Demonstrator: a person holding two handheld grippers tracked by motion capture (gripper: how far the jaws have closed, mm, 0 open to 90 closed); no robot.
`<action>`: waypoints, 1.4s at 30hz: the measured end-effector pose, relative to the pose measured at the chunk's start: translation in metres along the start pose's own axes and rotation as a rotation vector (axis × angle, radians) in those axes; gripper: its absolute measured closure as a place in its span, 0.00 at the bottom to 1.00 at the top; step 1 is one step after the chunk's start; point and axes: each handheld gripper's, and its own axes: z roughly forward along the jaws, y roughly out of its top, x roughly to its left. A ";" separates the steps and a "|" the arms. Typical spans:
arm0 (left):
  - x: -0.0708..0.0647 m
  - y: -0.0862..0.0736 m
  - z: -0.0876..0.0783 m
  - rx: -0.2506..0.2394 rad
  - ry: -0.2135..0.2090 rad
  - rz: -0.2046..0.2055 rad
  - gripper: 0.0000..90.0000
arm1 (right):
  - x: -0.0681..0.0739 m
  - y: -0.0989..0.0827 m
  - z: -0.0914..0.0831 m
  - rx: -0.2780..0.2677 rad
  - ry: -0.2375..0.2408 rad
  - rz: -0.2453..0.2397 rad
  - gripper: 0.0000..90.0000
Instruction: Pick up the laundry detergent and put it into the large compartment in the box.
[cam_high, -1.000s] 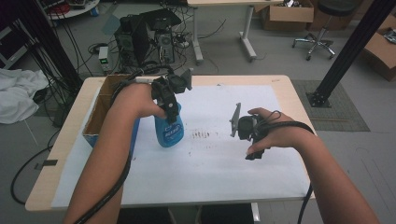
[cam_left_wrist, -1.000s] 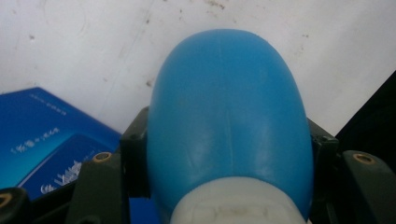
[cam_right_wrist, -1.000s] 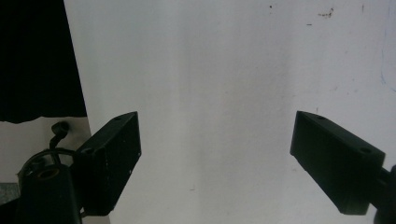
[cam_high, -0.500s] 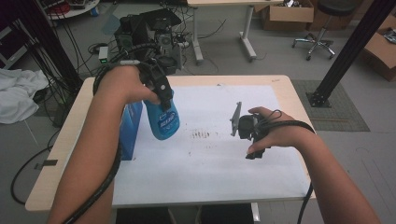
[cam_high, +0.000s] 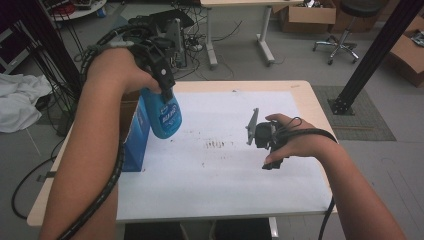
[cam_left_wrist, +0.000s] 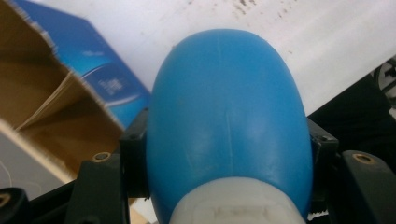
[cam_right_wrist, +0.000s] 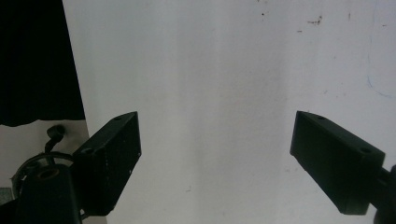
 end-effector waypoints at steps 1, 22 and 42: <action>0.000 0.000 0.000 0.000 0.000 0.000 0.42 | 0.000 0.000 0.000 -0.003 -0.002 0.001 0.18; 0.059 -0.040 -0.049 -0.044 0.019 -0.339 0.42 | -0.001 0.006 0.002 -0.001 0.001 -0.015 0.18; 0.110 -0.075 -0.042 -0.039 0.047 -0.512 0.42 | -0.002 0.013 0.001 0.011 0.001 -0.027 0.18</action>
